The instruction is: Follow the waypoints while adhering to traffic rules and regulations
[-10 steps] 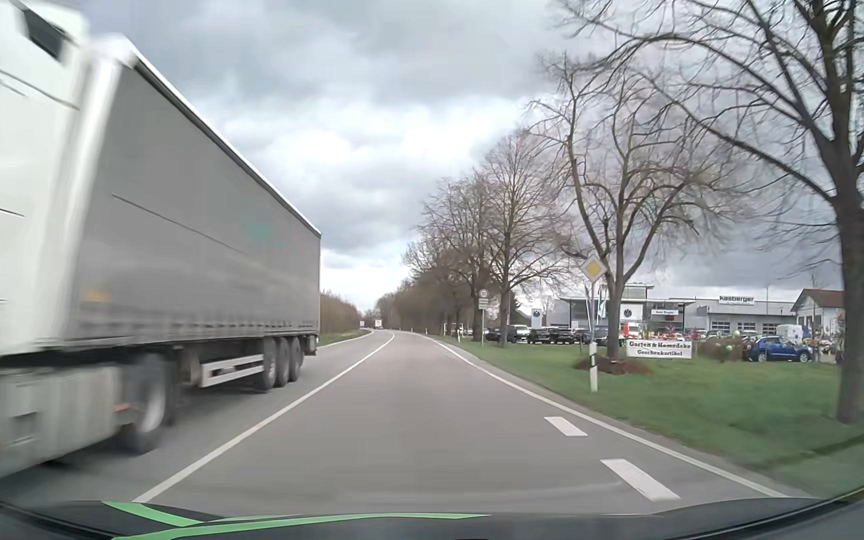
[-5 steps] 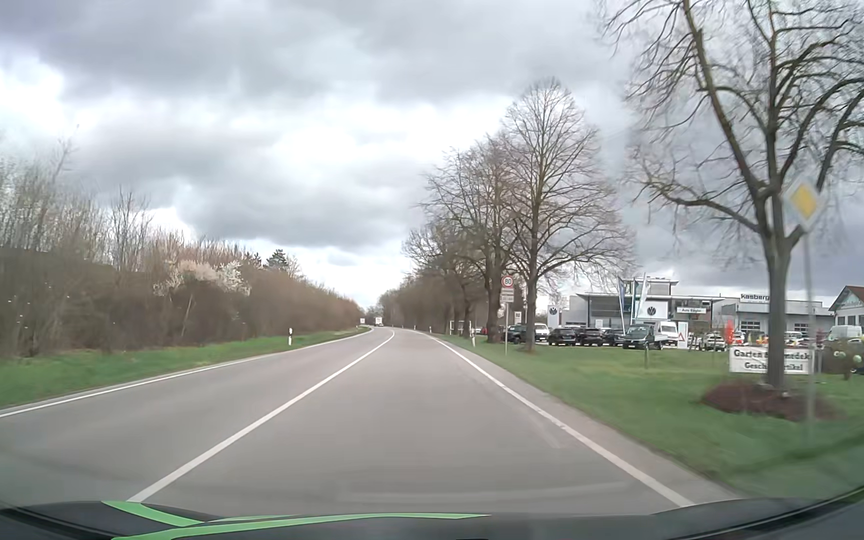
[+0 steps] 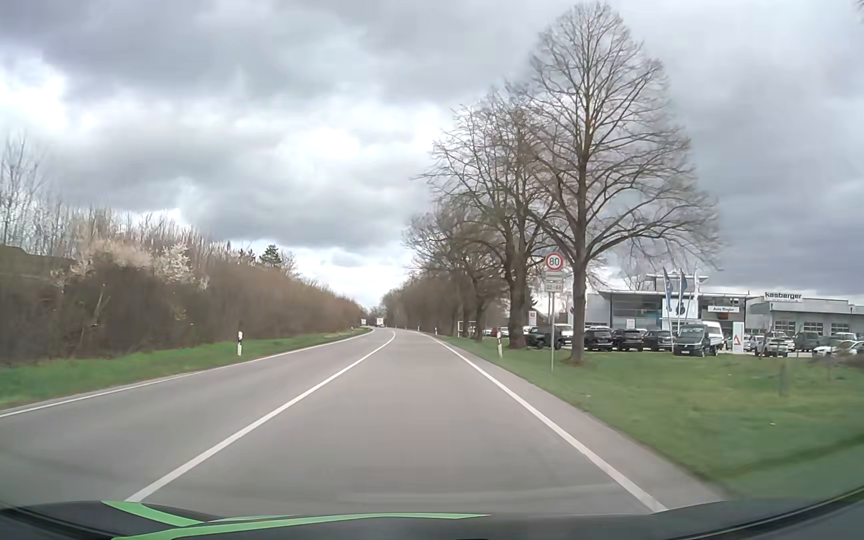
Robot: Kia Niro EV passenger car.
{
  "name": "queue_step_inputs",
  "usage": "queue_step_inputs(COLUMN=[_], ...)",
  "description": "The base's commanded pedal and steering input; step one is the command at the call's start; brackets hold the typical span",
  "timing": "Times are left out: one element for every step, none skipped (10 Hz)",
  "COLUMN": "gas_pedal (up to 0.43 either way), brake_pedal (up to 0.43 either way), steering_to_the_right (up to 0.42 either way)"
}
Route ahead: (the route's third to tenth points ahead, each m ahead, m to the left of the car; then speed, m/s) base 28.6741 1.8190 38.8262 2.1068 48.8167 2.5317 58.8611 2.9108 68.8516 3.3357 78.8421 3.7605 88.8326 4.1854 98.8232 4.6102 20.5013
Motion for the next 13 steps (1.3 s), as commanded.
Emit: queue_step_inputs(gas_pedal=[0.209, 0.209, 0.209, 0.209, 0.209, 0.209, 0.209, 0.209, 0.209, 0.209, 0.209, 0.209, 0.209], brake_pedal=[0.000, 0.000, 0.000, 0.000, 0.000, 0.000, 0.000, 0.000, 0.000, 0.000, 0.000, 0.000, 0.000], steering_to_the_right=[-0.003, -0.003, -0.003, -0.003, -0.003, -0.003, -0.003, -0.002, -0.003, -0.003, -0.002, -0.003, -0.002])
